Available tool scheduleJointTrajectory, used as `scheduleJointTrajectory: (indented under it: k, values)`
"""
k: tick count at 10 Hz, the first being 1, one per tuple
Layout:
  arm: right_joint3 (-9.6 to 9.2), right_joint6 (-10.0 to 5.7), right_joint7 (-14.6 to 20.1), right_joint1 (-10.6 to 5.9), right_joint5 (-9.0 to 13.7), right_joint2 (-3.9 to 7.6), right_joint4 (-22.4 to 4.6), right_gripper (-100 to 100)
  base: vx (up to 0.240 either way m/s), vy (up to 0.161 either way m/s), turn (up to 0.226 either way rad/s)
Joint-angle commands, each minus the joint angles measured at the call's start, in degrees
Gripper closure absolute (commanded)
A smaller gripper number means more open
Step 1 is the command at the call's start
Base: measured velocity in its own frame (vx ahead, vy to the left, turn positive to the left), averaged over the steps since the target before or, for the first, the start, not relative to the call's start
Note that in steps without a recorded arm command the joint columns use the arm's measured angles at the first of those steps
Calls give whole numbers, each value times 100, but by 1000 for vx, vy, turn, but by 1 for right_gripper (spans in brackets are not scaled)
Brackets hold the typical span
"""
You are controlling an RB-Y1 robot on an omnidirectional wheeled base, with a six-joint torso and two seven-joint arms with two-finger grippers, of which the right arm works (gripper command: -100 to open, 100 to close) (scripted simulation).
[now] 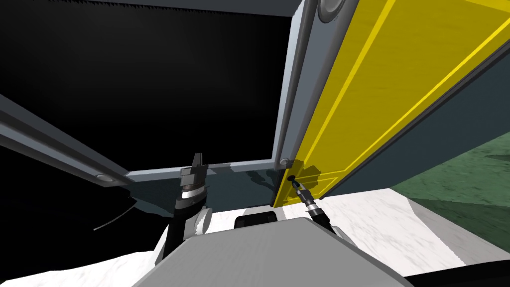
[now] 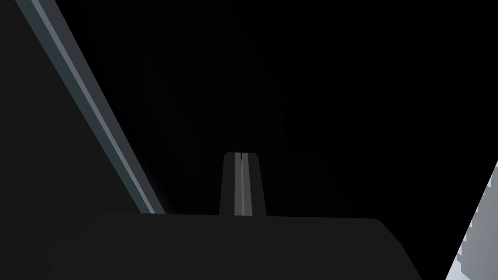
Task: Pull the door open
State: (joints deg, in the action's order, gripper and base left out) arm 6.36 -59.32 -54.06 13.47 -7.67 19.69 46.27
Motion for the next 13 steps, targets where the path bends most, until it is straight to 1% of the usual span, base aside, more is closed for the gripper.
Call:
scheduleJointTrajectory:
  k: [1, 4, 5, 7, 8, 10, 11, 13]
  values:
    - [-55, 28, 282, -23, 68, -24, -57, 100, -43, -21, 63]
    - [-112, 61, 760, -65, 225, -22, -70, 100, -49, -25, 76]
    - [-112, 61, 792, -65, 225, -22, -70, 100, -30, -21, 23]
    - [-156, 87, 1141, -98, 349, -21, -80, 100, -39, -19, 56]
    - [-156, 87, 1181, -98, 349, -21, -80, 100, -34, -20, 36]
    - [-204, 115, 1541, -133, 480, -20, -90, 100, -51, -20, 80]
    - [-204, 115, 1590, -133, 480, -20, -90, 100, -43, -23, 33]
    - [-253, 144, 1952, -170, 617, -19, -101, 100, -41, -24, 53]
